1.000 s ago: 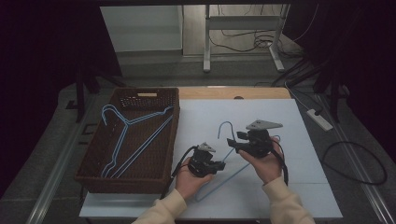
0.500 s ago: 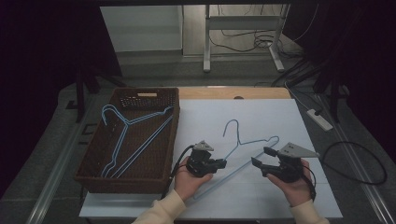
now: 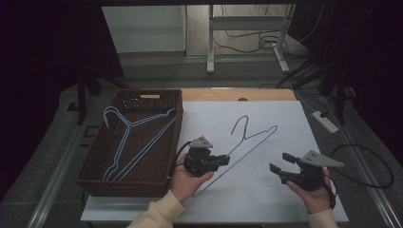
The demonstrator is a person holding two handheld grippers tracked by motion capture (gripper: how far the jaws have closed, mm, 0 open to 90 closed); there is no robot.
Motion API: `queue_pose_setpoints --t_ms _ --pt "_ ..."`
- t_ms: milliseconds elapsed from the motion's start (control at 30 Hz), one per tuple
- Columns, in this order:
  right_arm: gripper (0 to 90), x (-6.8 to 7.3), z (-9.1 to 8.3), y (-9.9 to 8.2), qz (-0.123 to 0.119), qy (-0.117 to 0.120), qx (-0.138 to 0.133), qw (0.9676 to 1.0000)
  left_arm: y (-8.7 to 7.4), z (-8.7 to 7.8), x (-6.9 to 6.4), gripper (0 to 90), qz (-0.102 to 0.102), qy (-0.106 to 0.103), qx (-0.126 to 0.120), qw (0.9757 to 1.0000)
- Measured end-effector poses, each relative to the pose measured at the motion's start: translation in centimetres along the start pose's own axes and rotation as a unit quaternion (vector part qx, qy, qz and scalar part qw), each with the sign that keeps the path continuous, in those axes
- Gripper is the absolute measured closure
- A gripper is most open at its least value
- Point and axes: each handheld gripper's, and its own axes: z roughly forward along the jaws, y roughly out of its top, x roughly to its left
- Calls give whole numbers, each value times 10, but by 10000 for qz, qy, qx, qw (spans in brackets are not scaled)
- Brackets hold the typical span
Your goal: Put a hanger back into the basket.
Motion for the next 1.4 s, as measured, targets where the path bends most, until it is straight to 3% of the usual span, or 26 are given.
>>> queue_pose_setpoints --t_ms 267,300,467,667,767,800,867,1033,1400 --pt "309 -3 3 -3 -27 -28 116 9999 14 -28 -4 866 138 -8 -191 9997" --pt "308 -3 4 -4 -25 -25 130 9999 17 -39 -3 866 188 -2 -234 9995" --pt "305 -3 6 -5 -51 -34 180 9998 22 -63 3 866 245 77 -325 9991" --pt "298 -2 7 -5 -93 -35 214 9997 22 -93 16 866 277 190 -489 9982" --pt "297 -3 8 -5 -110 -21 220 9997 22 -120 29 866 190 339 -625 9973" --pt "297 -3 8 -5 -110 -21 220 9997 22 -120 29 866 190 339 -625 9973" --pt "296 -3 9 -6 -125 -10 228 9997 22 -139 39 866 138 435 -710 9964" --pt "296 -3 9 -6 -135 4 221 9997 19 -167 55 866 32 584 -847 9947" --pt "296 -3 10 -7 -136 13 257 9996 1 -210 82 866 -195 862 -1064 9904"
